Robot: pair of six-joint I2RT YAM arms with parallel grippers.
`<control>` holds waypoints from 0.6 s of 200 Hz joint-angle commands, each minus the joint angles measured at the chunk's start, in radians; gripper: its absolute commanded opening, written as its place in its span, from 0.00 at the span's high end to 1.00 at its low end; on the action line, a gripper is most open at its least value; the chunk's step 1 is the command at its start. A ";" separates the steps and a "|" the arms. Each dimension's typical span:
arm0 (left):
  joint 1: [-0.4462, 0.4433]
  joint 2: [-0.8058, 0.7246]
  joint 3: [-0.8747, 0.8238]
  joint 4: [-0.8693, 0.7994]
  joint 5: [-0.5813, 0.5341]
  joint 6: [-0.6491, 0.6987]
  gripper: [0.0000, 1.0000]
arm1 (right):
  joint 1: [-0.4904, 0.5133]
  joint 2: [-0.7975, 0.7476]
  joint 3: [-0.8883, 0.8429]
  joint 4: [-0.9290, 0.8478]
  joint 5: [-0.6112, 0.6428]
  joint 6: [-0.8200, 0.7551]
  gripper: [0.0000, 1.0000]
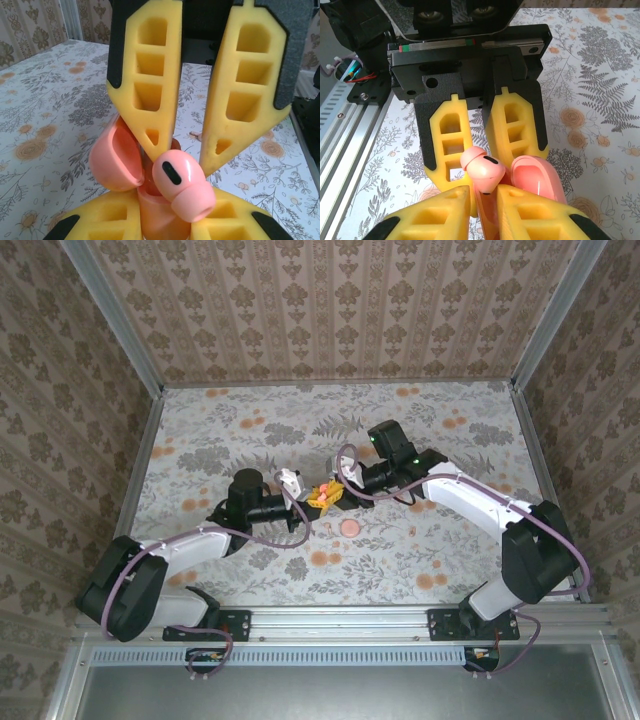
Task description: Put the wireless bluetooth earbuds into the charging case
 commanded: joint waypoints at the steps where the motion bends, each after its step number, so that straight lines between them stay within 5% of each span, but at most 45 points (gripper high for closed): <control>1: -0.012 -0.028 0.018 0.002 -0.013 0.028 0.81 | -0.007 -0.021 0.000 0.035 0.015 0.043 0.76; 79: -0.018 -0.042 -0.005 0.017 -0.136 0.037 0.81 | -0.006 -0.106 -0.049 0.110 0.061 0.168 0.69; 120: -0.026 -0.055 -0.018 0.028 -0.226 0.052 0.81 | 0.011 -0.190 -0.088 0.212 0.228 0.514 0.60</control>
